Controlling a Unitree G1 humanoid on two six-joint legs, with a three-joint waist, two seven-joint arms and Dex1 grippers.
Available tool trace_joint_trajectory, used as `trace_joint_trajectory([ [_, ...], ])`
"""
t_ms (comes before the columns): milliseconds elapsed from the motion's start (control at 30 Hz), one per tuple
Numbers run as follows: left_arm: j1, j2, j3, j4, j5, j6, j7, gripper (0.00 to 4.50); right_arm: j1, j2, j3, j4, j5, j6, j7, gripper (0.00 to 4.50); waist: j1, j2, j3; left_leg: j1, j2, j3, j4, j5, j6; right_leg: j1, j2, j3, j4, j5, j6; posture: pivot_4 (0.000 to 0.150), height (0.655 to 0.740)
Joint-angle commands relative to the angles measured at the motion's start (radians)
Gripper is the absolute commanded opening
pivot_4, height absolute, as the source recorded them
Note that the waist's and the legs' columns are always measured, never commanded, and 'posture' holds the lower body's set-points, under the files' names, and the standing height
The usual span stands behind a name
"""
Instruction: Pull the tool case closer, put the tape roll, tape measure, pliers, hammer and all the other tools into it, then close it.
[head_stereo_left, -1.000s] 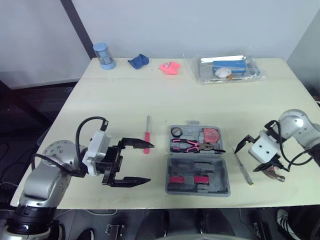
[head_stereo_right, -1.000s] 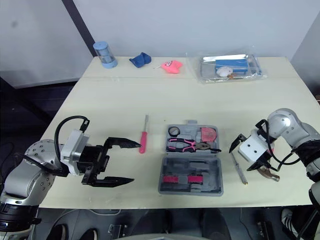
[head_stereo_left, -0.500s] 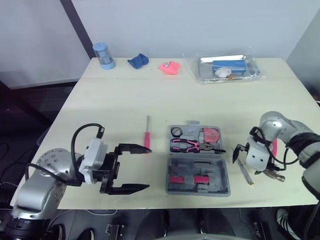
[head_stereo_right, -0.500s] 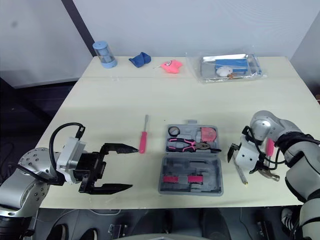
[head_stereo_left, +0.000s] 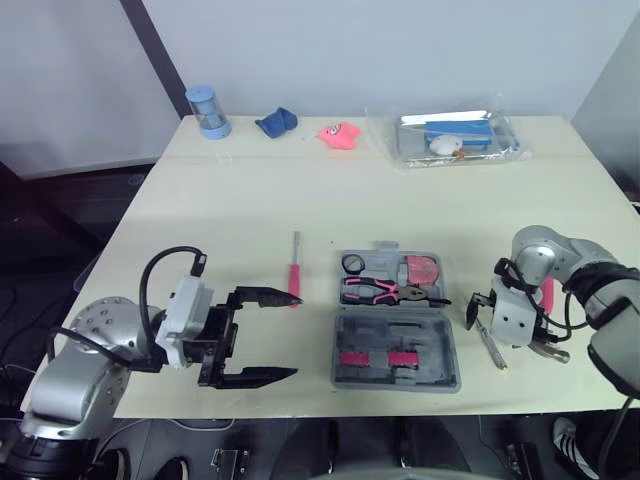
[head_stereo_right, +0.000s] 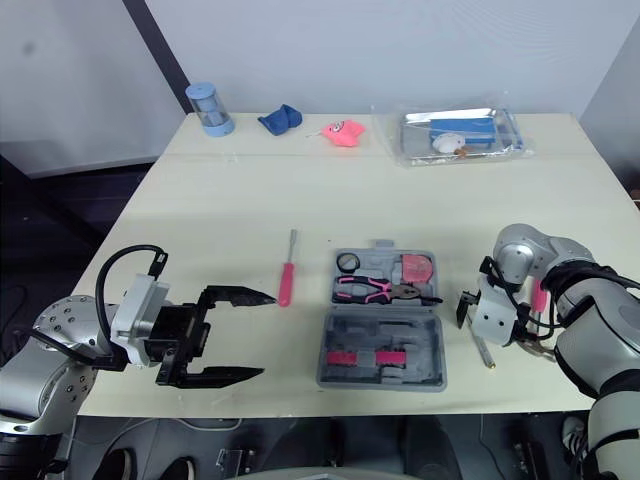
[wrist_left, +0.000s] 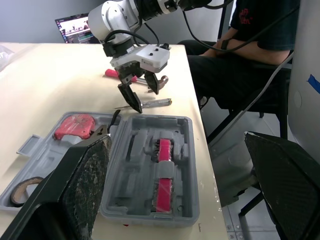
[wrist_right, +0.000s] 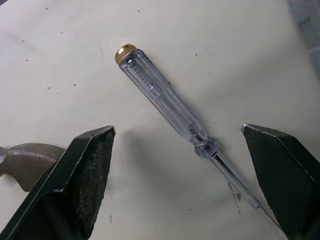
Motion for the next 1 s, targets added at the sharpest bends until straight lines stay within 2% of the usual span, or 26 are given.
trace_joint_trajectory([
  [33, -0.008, 0.011, 0.02, -0.021, -0.004, -0.011, -0.001, 4.5, -0.004, -0.003, -0.011, 0.021, -0.052, -0.003, -0.02, 2.48, 0.003, 0.0, 0.0, 0.0, 0.0, 0.0, 0.0, 0.0, 0.0, 0.0, 0.0, 0.0, 0.0, 0.0, 0.0, 0.15, 0.74],
  [67, -0.009, 0.011, 0.021, -0.019, -0.004, -0.012, -0.002, 4.5, -0.005, -0.003, -0.013, 0.023, -0.059, -0.004, -0.026, 1.92, 0.004, 0.0, 0.0, 0.0, 0.0, 0.0, 0.0, 0.0, 0.0, 0.0, 0.0, 0.0, 0.0, 0.0, 0.0, 0.15, 0.74],
  [133, -0.01, 0.011, 0.021, -0.017, -0.003, -0.013, -0.003, 4.5, -0.005, -0.004, -0.016, 0.024, -0.071, -0.008, -0.034, 1.23, 0.005, 0.0, 0.0, -0.001, 0.0, 0.0, 0.0, 0.0, 0.0, 0.0, 0.0, 0.0, 0.0, 0.0, 0.0, 0.15, 0.74],
  [167, -0.011, 0.01, 0.02, -0.017, -0.003, -0.014, -0.003, 4.5, -0.003, -0.006, -0.018, 0.024, -0.076, -0.009, -0.037, 0.57, 0.005, 0.0, 0.0, -0.001, -0.001, 0.0, 0.0, 0.0, 0.0, 0.0, -0.001, 0.0, 0.0, 0.0, 0.0, 0.15, 0.74],
  [200, -0.012, 0.009, 0.018, -0.017, -0.002, -0.014, -0.002, 4.5, -0.001, -0.007, -0.02, 0.023, -0.079, -0.012, -0.04, 0.15, 0.005, 0.0, 0.0, -0.001, -0.001, 0.0, 0.0, 0.0, 0.0, 0.0, -0.001, 0.0, 0.0, 0.0, 0.0, 0.15, 0.74],
  [467, -0.03, -0.001, 0.001, -0.01, 0.0, -0.017, -0.001, 4.5, 0.018, -0.062, -0.07, -0.014, -0.006, -0.003, -0.006, 0.15, 0.005, 0.0, 0.0, -0.001, -0.001, -0.001, 0.0, 0.0, 0.0, 0.0, -0.001, 0.0, 0.0, 0.0, 0.0, 0.15, 0.74],
  [600, -0.037, -0.004, -0.006, -0.007, 0.0, -0.017, -0.003, 4.5, 0.032, -0.113, -0.1, -0.088, 0.091, 0.025, 0.054, 0.15, 0.001, 0.0, 0.001, -0.001, -0.001, -0.001, 0.0, 0.0, 0.0, 0.0, -0.001, 0.0, 0.0, 0.0, 0.0, 0.15, 0.74],
  [667, -0.045, -0.008, -0.015, -0.003, 0.0, -0.016, -0.005, 4.5, 0.058, -0.182, -0.105, -0.2, 0.196, 0.081, 0.072, 0.15, -0.001, 0.001, 0.001, -0.001, 0.0, -0.001, 0.0, 0.0, 0.0, 0.0, -0.001, 0.0, 0.0, 0.0, 0.0, 0.15, 0.74],
  [733, -0.056, -0.012, -0.025, 0.002, 0.001, -0.017, -0.007, 4.5, 0.112, -0.261, -0.139, -0.36, 0.319, 0.221, 0.075, 0.15, 0.002, 0.003, 0.003, -0.001, 0.0, -0.001, 0.0, 0.0, 0.0, 0.0, -0.001, -0.001, 0.0, 0.0, 0.0, 0.15, 0.74],
  [833, -0.068, -0.014, -0.035, 0.008, 0.0, -0.02, -0.01, 4.5, 0.21, -0.344, -0.232, -0.546, 0.392, 0.44, 0.067, 0.15, 0.006, 0.003, 0.003, -0.002, 0.0, -0.002, 0.0, 0.0, 0.0, 0.0, -0.004, -0.001, 0.0, 0.0, 0.0, 0.15, 0.74],
  [1000, -0.082, -0.014, -0.044, 0.017, -0.003, -0.023, -0.016, 4.5, 0.484, -0.498, -0.435, -0.937, 0.535, 1.016, -0.089, 0.15, 0.014, 0.003, 0.003, -0.003, 0.0, -0.003, 0.0, 0.0, 0.0, 0.0, -0.007, -0.002, -0.001, 0.0, 0.0, 0.15, 0.74],
])
